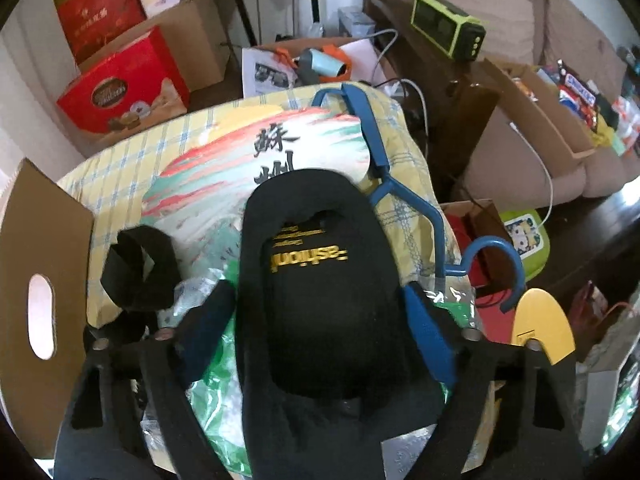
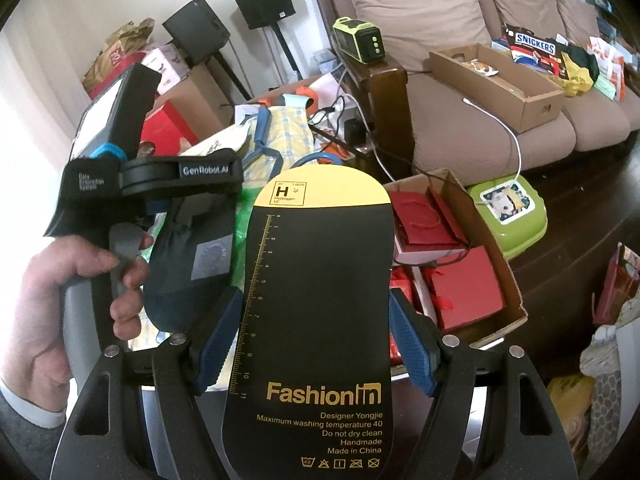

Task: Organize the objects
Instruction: 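Close the left gripper on the black slipper and lift it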

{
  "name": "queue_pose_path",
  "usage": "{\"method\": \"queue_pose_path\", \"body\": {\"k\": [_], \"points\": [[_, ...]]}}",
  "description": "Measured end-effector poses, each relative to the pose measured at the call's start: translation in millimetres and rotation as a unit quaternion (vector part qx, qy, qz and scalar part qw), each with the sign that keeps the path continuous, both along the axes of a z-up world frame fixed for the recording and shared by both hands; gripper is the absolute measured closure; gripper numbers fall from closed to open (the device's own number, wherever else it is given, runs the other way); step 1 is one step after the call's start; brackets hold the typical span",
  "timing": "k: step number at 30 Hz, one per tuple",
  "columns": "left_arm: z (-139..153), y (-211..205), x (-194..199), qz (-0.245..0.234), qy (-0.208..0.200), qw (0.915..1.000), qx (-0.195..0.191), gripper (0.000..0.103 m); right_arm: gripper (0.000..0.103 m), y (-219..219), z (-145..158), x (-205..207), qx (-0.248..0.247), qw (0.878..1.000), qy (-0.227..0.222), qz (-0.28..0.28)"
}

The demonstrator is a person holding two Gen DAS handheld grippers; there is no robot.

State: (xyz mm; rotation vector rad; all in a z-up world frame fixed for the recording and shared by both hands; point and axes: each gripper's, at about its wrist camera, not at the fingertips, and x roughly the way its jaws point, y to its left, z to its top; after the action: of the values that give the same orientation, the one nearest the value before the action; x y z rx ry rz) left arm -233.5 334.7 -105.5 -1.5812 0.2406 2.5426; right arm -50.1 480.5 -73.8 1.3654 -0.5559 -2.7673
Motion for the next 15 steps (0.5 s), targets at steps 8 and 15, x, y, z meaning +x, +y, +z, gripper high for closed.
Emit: {"method": "queue_pose_path", "body": {"k": [8, 15], "points": [[13, -23, -4, -0.008, -0.005, 0.9987, 0.049, 0.031, 0.029, -2, 5, 0, 0.002, 1.000, 0.006, 0.001], [26, -45, 3, -0.023, -0.002, 0.9969, 0.075, 0.031, 0.029, -10, 15, -2, 0.008, 1.000, 0.018, 0.009]]}}
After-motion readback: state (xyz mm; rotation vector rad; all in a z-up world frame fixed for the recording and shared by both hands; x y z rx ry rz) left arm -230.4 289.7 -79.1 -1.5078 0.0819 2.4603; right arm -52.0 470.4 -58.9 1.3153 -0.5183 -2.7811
